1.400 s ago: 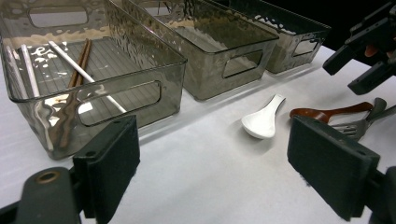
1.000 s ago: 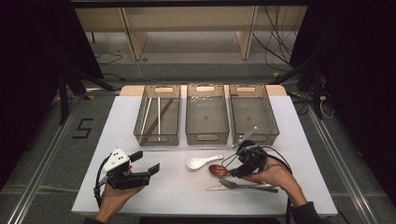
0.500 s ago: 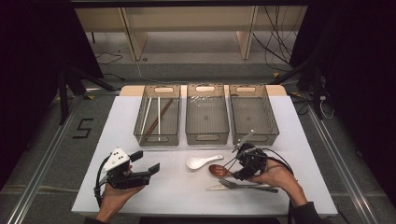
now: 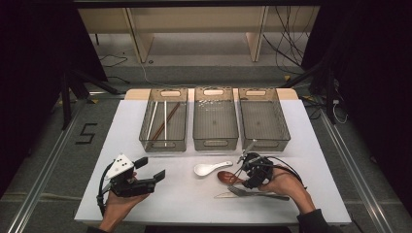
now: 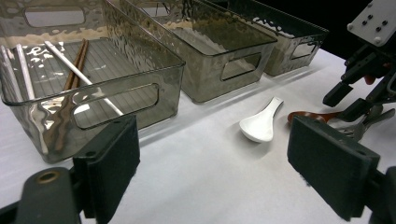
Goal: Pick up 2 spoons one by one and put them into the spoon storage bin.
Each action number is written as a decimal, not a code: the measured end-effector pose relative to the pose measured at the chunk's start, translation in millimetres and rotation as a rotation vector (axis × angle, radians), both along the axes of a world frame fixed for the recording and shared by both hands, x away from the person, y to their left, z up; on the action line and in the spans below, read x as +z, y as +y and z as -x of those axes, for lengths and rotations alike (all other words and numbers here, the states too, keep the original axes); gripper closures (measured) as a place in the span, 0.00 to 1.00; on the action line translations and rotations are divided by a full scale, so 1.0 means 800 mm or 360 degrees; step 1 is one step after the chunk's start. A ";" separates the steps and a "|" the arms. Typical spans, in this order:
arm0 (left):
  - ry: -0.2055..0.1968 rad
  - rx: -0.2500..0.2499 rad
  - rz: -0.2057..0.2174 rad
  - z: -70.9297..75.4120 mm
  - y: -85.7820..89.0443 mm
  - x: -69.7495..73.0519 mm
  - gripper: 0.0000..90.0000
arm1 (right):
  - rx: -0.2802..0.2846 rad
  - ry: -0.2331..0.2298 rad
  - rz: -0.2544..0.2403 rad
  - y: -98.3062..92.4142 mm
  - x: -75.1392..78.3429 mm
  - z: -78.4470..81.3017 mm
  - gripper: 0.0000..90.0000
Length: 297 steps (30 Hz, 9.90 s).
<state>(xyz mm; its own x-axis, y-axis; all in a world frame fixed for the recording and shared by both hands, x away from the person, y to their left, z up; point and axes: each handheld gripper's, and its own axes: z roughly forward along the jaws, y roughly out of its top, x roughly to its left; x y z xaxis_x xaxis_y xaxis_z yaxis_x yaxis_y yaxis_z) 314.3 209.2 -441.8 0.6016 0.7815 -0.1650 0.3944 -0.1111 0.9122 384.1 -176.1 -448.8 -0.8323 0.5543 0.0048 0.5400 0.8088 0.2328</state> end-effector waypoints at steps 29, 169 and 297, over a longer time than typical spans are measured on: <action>-0.0012 -0.0019 -0.0023 0.003 -0.002 0.000 0.18 | 0.0164 0.0009 0.0135 0.010 -0.008 -0.003 0.86; -0.0012 -0.0010 -0.0014 0.004 0.002 -0.001 0.18 | -0.0500 -0.0307 -0.0404 0.097 0.074 -0.197 0.90; -0.0008 -0.0013 -0.0012 0.004 0.000 -0.001 0.18 | 0.0603 -0.0085 0.0082 0.118 -0.010 -0.057 0.83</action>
